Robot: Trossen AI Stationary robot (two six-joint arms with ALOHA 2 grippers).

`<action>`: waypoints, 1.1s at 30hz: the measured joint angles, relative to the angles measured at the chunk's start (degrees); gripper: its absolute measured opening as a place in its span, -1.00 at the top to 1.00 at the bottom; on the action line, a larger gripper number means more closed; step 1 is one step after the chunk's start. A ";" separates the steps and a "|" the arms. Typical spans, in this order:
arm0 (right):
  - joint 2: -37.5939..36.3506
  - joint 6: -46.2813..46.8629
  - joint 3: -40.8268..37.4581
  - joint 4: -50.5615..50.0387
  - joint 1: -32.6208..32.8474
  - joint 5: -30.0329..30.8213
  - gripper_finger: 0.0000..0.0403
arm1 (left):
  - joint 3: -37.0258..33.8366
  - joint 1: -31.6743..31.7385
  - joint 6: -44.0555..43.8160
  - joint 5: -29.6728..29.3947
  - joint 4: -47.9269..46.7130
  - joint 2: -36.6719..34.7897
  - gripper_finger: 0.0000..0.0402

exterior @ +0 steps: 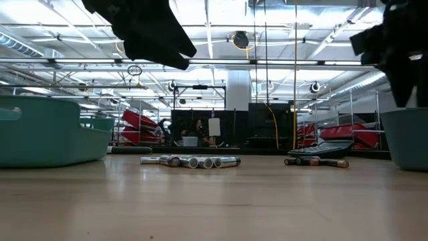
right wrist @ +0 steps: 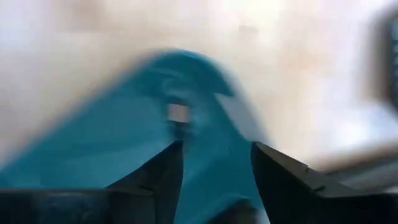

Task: Sort batteries
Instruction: Put the black battery into the blue bin

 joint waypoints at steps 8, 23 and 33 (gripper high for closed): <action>0.52 -2.97 0.35 2.73 0.82 -2.13 0.27 | 0.00 0.09 0.00 0.02 -2.22 0.00 -0.26; 1.34 -9.93 -13.29 21.53 -1.65 -9.54 0.48 | 0.00 0.07 1.44 0.00 -2.45 0.00 -0.26; 2.25 -7.17 -13.05 21.28 -10.86 -1.61 0.50 | 0.00 0.11 1.47 -0.02 -2.43 0.00 -0.26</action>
